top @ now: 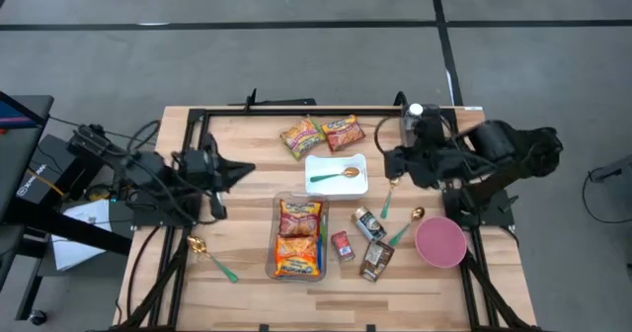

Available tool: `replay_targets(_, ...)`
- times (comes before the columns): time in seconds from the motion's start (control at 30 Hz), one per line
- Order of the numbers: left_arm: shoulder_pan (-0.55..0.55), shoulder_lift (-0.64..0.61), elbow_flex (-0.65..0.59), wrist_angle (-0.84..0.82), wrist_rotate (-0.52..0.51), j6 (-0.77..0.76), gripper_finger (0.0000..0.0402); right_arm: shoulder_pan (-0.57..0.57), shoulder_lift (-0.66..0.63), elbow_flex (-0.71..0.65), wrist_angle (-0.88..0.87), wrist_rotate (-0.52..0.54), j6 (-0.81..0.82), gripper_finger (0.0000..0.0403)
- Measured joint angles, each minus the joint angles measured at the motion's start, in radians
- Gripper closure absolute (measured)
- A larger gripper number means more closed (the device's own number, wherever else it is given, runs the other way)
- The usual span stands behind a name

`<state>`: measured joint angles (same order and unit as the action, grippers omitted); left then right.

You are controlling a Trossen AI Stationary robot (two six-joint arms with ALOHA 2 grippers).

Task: Pick & Place Food Item
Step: Put the green spoon into the white bin

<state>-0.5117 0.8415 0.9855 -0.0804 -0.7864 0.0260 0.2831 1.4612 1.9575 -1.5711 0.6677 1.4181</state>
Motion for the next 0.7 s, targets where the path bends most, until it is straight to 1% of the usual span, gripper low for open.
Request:
replay_targets(0.13,0.000,-0.053,0.000,-0.009,0.000,0.000,0.0401,-0.071,-0.002,-0.044,0.001,-0.042,0.031,0.0210)
replay_targets(0.3,0.000,-0.092,0.000,-0.008,0.001,-0.004,0.0401,-0.128,-0.008,-0.217,0.000,-0.181,0.130,0.0210)
replay_targets(0.43,0.000,-0.104,0.000,-0.008,0.001,-0.004,0.0401,-0.130,-0.007,-0.379,0.004,-0.251,0.251,0.0210)
replay_targets(0.57,0.000,-0.106,0.000,-0.009,0.001,0.018,0.0401,-0.108,-0.007,-0.521,0.030,-0.293,0.332,0.0210)
replay_targets(0.7,0.001,-0.102,0.000,-0.009,0.002,0.050,0.0401,-0.105,-0.031,-0.654,0.173,-0.348,0.345,0.0214)
